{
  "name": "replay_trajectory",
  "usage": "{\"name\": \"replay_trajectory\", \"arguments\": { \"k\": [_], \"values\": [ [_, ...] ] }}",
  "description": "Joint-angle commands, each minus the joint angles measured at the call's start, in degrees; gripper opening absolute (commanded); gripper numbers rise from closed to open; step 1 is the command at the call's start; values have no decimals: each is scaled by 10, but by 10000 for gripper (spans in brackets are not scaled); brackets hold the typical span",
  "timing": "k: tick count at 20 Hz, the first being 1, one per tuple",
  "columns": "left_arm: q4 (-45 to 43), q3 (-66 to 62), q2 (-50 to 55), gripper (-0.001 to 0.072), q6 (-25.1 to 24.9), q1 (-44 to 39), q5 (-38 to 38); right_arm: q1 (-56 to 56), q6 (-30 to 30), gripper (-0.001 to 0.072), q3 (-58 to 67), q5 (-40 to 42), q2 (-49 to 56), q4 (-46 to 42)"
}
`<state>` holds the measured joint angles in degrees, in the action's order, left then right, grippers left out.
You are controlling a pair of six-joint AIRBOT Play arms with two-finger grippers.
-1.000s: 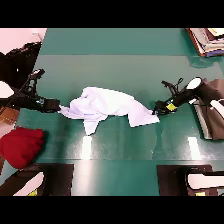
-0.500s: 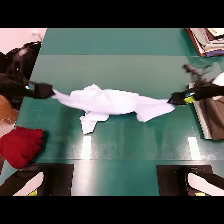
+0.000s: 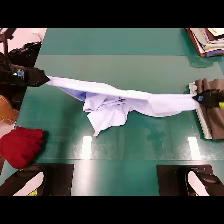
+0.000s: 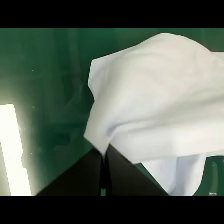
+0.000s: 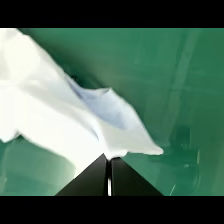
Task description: Fold the shirts.
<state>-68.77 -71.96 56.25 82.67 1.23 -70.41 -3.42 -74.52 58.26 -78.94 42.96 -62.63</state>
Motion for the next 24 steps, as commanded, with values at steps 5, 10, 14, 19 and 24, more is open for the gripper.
{"name": "replay_trajectory", "arguments": {
  "k": [5, 10, 14, 19, 24],
  "values": [
    [-1, 65, 0, 24, -2, 0, -16, 60, -70, 534, -131, -70, -85, -2],
    [0, 65, 0, 24, -2, 0, -16, -32, -87, 503, -198, -63, -51, 4],
    [0, 65, 0, 24, -2, 0, -16, -69, -87, 433, -281, -3, 37, 66],
    [0, 65, 0, 24, -2, 0, -16, -69, -88, 432, -322, 103, 132, 117],
    [0, 65, 0, 24, -2, 0, -16, -69, -88, 365, -322, 152, 181, 121]
  ]
}}
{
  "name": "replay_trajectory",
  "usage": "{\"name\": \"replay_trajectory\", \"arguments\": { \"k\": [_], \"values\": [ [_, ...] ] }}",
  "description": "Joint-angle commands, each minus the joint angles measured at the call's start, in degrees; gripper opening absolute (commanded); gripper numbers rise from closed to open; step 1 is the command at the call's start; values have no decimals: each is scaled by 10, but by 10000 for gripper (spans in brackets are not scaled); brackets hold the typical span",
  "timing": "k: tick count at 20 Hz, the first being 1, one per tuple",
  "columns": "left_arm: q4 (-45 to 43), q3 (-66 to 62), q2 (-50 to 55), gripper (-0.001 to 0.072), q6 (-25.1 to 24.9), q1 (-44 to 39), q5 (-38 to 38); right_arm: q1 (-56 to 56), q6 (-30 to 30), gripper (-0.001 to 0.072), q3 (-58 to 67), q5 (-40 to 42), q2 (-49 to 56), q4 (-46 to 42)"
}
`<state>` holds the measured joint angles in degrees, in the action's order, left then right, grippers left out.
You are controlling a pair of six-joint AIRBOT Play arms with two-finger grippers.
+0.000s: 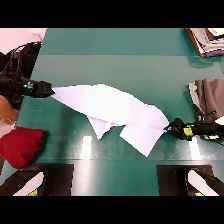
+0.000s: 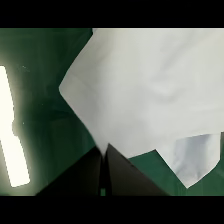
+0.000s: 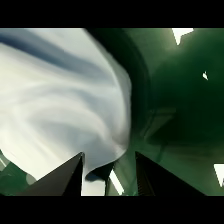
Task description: Fold the shirts.
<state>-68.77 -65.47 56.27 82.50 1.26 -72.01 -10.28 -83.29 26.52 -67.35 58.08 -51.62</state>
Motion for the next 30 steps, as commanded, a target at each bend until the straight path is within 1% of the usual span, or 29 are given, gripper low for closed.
{"name": "replay_trajectory", "arguments": {
  "k": [1, 2, 4, 5, 6, 8, 9, 11, 13, 16, 19, 22, 23, 26, 28, 30],
  "values": [
    [0, 0, 0, 24, 0, 0, 0, 0, 0, 364, -4, 43, 35, 11],
    [0, 0, 0, 24, 0, 0, 0, 0, 0, 356, -4, 47, 39, 11],
    [0, 0, 0, 24, 0, 0, 0, 0, 7, 207, -4, 48, 39, 12],
    [0, 0, 0, 24, 0, 0, 0, 0, 17, 123, -4, 43, 39, 16],
    [0, 0, 0, 24, 0, 0, 0, -1, 39, 23, -4, 39, 39, 27],
    [0, 0, -2, 24, 0, 0, 0, -1, 65, 14, -1, 34, 20, 63],
    [-1, -8, -3, 24, 0, 0, -2, -1, 69, 13, 13, 32, -1, 80],
    [0, -55, -3, 24, 0, 0, -12, -1, 68, 13, 80, 31, -53, 86],
    [0, -135, -3, 24, 0, 0, -21, -1, 68, 13, 187, 38, -103, 85],
    [0, -283, -3, 24, 0, 0, -23, -1, 68, 13, 379, 68, -143, 68],
    [1, -448, -3, 25, 0, 0, -26, -1, 68, 13, 575, 69, -143, 3],
    [2, -591, -5, 24, 0, 0, -21, -2, 68, 13, 738, 36, -120, -45],
    [2, -613, -14, 24, 1, 0, -6, -2, 68, 13, 788, 19, -111, -56],
    [2, -614, -76, 24, 5, 0, 62, -2, 65, 13, 907, -19, -90, -90],
    [2, -614, -113, 24, 14, 0, 110, -2, 62, 13, 949, -20, -94, -114],
    [2, -614, -143, 23, 15, 0, 145, -2, 62, 13, 941, 2, -116, -138]
  ]
}}
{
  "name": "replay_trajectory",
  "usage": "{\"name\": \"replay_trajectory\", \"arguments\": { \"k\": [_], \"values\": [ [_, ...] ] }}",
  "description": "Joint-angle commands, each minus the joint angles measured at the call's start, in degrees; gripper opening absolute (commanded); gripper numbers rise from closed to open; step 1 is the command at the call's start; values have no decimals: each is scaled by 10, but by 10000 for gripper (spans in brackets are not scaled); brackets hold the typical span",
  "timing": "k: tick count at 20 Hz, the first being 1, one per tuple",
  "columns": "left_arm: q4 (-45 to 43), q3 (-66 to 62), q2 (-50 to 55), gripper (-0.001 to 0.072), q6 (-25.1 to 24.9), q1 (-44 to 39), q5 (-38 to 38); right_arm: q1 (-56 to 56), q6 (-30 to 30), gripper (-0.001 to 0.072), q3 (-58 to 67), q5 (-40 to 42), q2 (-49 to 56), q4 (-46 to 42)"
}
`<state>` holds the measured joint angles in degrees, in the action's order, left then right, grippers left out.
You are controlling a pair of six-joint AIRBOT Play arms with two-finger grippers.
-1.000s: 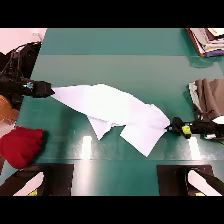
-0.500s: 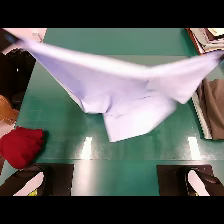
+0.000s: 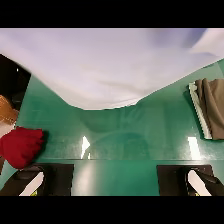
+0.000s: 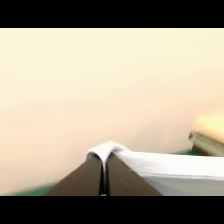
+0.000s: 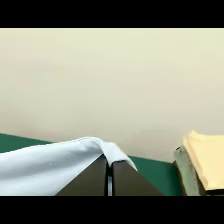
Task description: Fold the shirts.
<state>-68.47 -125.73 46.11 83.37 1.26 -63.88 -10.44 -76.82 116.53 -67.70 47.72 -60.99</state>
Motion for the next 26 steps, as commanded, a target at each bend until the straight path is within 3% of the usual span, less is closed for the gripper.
{"name": "replay_trajectory", "arguments": {
  "k": [1, 6, 11, 15, 17, 20, 26],
  "values": [
    [-1, -11, -51, 23, 7, 0, 69, 0, -3, 13, 18, 25, -32, -55],
    [-6, 27, -55, 23, 9, 0, 12, 0, -28, 12, -66, 41, -84, -111],
    [-7, 256, -38, 23, 22, 0, -52, 0, -35, 12, -69, -136, 40, -70],
    [-6, 420, 54, 24, 17, 0, -110, 0, -63, 12, -70, -281, 198, -61],
    [-6, 476, 115, 24, 17, 0, -77, 4, -68, 12, -70, -313, 285, -61],
    [-5, 498, 232, 24, 17, 0, 13, 28, -68, 12, -70, -300, 397, -62],
    [18, 468, 375, 24, 17, 0, 239, 65, -67, 12, -70, -71, 528, -60]
  ]
}}
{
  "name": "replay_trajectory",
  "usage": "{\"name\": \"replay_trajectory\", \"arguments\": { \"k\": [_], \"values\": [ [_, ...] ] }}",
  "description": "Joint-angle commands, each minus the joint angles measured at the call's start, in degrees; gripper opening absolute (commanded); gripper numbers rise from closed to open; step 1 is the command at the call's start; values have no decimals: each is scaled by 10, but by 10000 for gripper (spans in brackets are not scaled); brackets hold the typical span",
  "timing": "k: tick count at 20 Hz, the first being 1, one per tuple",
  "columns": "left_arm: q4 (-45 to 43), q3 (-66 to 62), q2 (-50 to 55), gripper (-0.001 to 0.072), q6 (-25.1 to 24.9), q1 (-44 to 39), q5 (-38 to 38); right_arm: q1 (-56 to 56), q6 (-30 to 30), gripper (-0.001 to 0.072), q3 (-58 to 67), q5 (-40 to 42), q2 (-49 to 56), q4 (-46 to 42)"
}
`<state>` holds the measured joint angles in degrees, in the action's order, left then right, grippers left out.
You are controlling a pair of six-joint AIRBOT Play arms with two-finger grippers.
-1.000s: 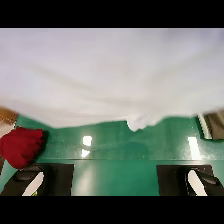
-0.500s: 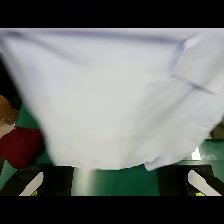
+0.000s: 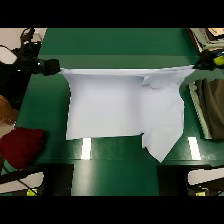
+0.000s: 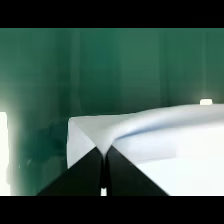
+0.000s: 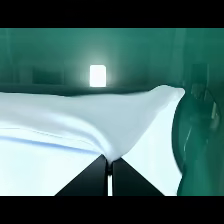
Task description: Fold the shirts.
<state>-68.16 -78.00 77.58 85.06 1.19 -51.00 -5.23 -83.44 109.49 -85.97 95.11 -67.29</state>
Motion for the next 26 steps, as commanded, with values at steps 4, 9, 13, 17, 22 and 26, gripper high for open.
{"name": "replay_trajectory", "arguments": {
  "k": [4, 9, 13, 17, 22, 26],
  "values": [
    [16, -37, 80, 24, -21, 0, 177, 19, 6, 12, 0, 213, 59, 2],
    [7, -34, 80, 23, -45, 0, 52, 22, 49, 11, 0, 142, 59, -46],
    [7, 45, 80, 23, -45, 0, 13, 33, 48, 11, -97, 129, 34, -70],
    [8, 115, 80, 24, -45, 0, 17, 46, 48, 12, -223, 164, 10, -74],
    [9, 124, 79, 26, -33, 0, -3, 69, 11, 14, -304, 233, -22, -74],
    [7, 124, 71, 608, -29, 2, -56, 52, 9, 367, -279, 153, -27, -73]
  ]
}}
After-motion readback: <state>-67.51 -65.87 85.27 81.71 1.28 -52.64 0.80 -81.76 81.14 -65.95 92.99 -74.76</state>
